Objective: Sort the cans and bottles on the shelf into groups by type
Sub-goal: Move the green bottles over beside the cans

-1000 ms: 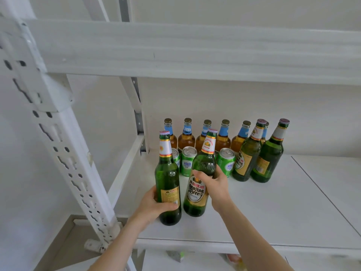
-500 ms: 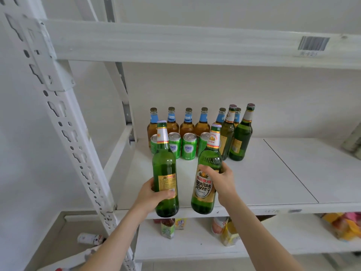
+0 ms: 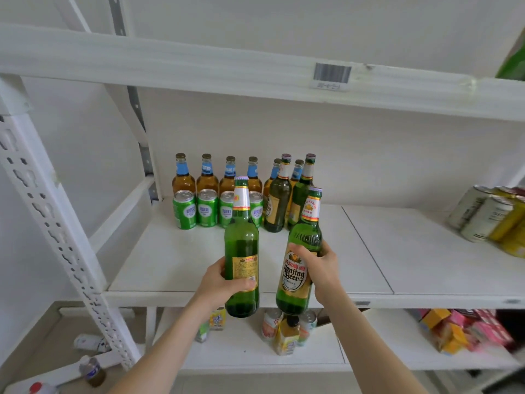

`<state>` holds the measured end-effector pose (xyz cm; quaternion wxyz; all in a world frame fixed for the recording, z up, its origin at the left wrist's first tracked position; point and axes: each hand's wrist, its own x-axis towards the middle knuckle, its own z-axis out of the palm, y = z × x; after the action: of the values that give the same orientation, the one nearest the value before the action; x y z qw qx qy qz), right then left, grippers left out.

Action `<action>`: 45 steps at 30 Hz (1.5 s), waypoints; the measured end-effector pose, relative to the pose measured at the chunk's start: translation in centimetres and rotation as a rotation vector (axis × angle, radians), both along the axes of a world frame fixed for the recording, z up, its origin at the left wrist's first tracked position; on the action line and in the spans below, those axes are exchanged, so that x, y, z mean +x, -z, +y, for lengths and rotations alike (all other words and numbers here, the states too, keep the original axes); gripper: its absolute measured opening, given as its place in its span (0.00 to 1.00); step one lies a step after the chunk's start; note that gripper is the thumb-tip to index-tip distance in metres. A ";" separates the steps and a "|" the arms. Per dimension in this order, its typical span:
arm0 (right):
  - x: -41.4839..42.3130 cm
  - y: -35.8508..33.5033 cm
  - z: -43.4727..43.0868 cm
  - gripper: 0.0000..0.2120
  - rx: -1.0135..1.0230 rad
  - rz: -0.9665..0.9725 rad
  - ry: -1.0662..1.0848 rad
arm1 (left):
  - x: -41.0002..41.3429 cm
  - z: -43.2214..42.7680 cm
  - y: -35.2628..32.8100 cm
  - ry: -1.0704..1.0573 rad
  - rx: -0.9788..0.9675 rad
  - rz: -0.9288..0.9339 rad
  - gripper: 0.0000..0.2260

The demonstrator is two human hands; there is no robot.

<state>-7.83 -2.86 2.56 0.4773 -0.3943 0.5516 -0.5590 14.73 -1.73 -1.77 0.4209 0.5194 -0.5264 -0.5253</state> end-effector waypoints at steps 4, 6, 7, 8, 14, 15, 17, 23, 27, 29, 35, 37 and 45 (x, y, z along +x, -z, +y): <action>-5.1 -0.1 1.1 0.17 -0.011 0.016 -0.011 | -5.1 1.1 -0.1 0.014 -0.003 0.005 0.28; -7.6 -0.2 1.6 0.17 -0.015 0.024 -0.010 | -7.7 1.4 0.0 0.011 -0.002 0.002 0.29; -8.8 -0.2 1.8 0.17 -0.016 0.028 -0.002 | -8.9 1.5 0.0 0.011 -0.001 -0.004 0.29; -10.0 -0.2 1.9 0.17 -0.016 0.033 0.007 | -10.2 1.5 0.1 0.014 0.001 -0.011 0.29; -16.5 0.2 1.6 0.17 -0.012 0.042 0.069 | -16.7 0.2 0.2 0.073 0.007 -0.059 0.26; -17.5 0.3 1.4 0.16 -0.012 0.037 0.080 | -17.7 -0.3 0.3 0.082 0.009 -0.070 0.25; -19.5 0.4 0.9 0.16 -0.011 0.028 0.101 | -19.8 -1.4 0.4 0.099 0.012 -0.094 0.24; -25.7 0.6 -1.5 0.17 -0.011 -0.001 0.152 | -26.5 -5.4 0.1 0.175 0.007 -0.124 0.23; -30.2 0.7 -2.8 0.18 -0.013 -0.008 0.179 | -31.2 -7.7 -0.2 0.210 -0.002 -0.133 0.23; -32.6 0.6 -3.3 0.18 -0.013 -0.018 0.190 | -33.6 -8.4 -0.3 0.218 0.002 -0.133 0.23; -40.2 0.1 -4.0 0.18 -0.032 -0.014 0.180 | -41.5 -9.2 -0.2 0.208 -0.008 -0.127 0.24; -43.0 -0.4 -3.9 0.18 -0.039 -0.008 0.153 | -44.5 -8.9 -0.1 0.190 -0.016 -0.120 0.24; -52.9 -1.1 -4.9 0.16 -0.057 -0.010 0.055 | -54.7 -8.0 -0.4 0.126 -0.036 -0.103 0.23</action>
<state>-60.72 -7.73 3.64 0.4531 -0.3897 0.5438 -0.5891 -39.99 -9.74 -1.37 0.3686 0.5040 -0.5884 -0.5138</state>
